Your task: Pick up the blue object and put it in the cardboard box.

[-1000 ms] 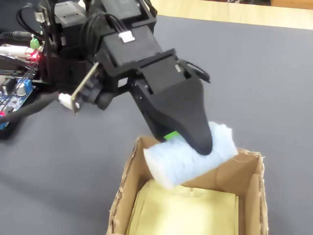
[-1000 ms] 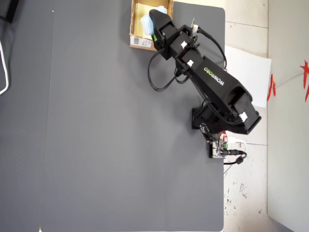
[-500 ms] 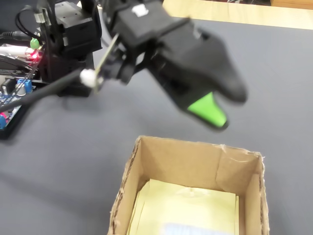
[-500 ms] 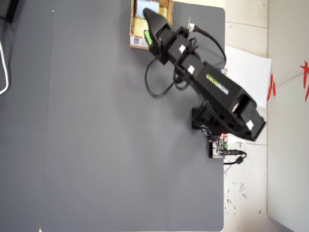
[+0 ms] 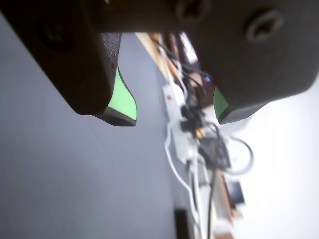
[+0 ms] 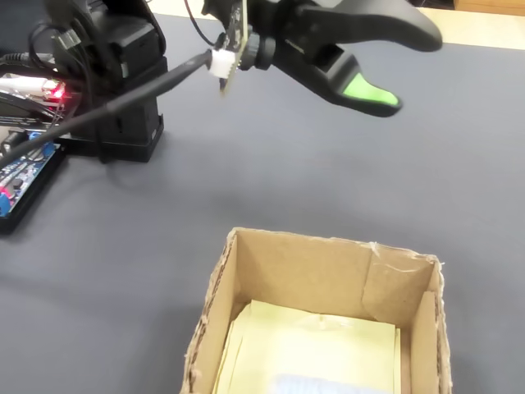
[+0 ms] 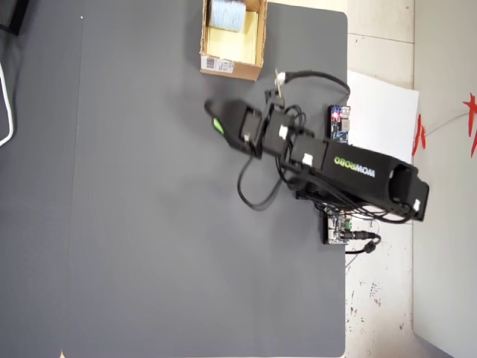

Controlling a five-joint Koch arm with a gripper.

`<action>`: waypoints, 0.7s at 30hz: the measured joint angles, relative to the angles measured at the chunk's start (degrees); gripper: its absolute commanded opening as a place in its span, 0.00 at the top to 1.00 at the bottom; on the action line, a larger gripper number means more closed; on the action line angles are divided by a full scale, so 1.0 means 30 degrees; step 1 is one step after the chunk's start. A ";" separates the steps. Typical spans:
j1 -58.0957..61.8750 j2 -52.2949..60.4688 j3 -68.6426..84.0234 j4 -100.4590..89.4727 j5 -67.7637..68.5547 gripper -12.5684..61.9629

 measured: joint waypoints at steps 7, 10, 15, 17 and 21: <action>-0.2461 0.1846 0.2959 0.0000 0.0674 0.42; -0.3135 0.2314 0.4512 0.0000 0.0908 0.42; -0.3604 0.2344 0.6621 -0.0029 0.1260 0.42; -0.3662 0.2432 0.7354 -0.0029 0.1260 0.42; -0.3721 0.2432 0.8701 -0.0029 0.1260 0.42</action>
